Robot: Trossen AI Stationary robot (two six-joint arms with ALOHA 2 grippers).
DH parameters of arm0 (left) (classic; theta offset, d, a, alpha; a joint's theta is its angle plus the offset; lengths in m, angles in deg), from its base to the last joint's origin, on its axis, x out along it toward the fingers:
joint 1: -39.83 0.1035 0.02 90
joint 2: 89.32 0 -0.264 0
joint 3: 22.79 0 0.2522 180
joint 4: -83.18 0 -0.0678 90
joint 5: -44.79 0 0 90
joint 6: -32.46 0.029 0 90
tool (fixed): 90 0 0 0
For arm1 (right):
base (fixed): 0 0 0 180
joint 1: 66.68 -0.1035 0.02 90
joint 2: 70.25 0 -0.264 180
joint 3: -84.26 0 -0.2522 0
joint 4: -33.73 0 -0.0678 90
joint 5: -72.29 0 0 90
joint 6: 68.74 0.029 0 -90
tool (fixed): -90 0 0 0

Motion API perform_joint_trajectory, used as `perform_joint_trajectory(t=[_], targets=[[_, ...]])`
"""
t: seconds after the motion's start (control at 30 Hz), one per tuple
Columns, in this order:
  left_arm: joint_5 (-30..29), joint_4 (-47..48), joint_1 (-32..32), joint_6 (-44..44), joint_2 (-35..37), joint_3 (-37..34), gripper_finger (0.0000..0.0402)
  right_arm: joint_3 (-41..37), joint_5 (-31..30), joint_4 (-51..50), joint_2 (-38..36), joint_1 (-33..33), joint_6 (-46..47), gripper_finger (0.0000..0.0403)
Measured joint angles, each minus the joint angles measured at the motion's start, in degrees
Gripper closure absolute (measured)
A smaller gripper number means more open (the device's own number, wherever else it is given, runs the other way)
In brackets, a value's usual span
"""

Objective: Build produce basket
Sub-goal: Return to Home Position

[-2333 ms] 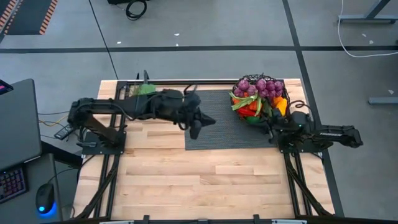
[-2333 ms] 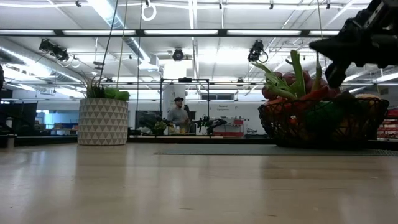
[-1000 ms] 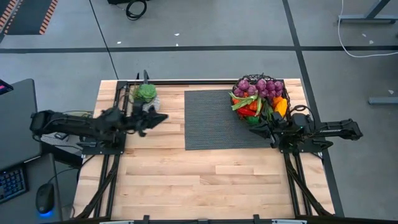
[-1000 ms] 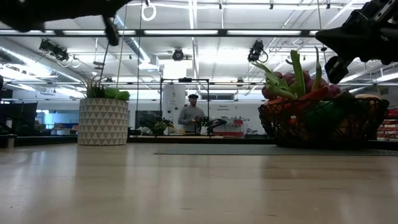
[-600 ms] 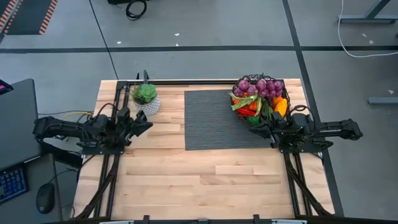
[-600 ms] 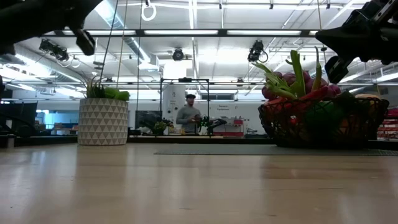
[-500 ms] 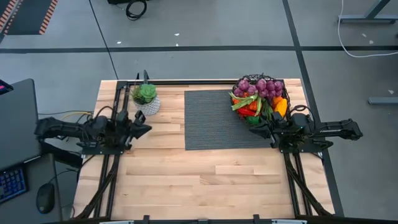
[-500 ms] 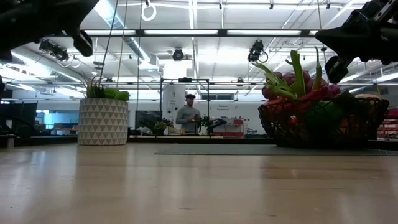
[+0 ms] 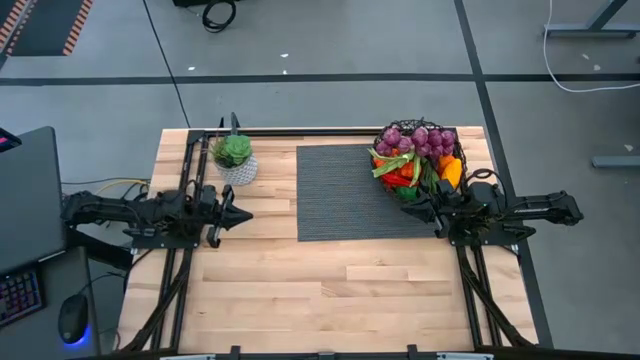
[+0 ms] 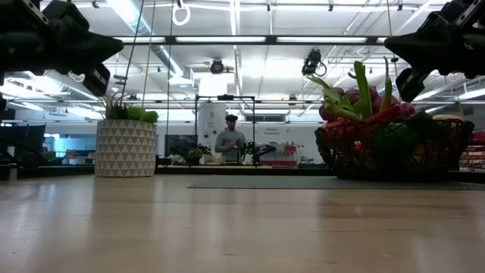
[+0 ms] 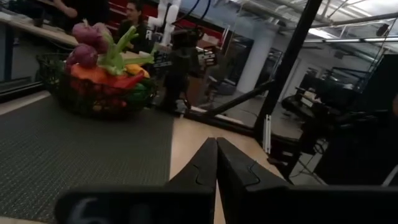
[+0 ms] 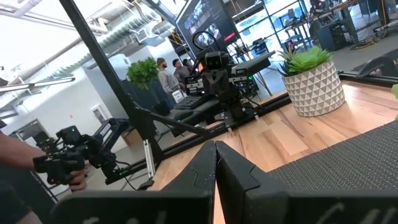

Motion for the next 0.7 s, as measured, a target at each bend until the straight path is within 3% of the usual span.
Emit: perform_joint_trajectory(t=[0.27, 0.7], targets=[[-0.3, 3.7, 0.0, 8.8, 0.0, 0.0, 0.0387, 0.0, 0.0, 0.0, 0.0, 0.0, 0.0, 0.0386], [-0.2, 3.7, 0.0, 9.0, 0.0, 0.0, 0.0374, 0.0, 0.0, 0.0, 0.0, 0.0, 0.0, 0.0386]])
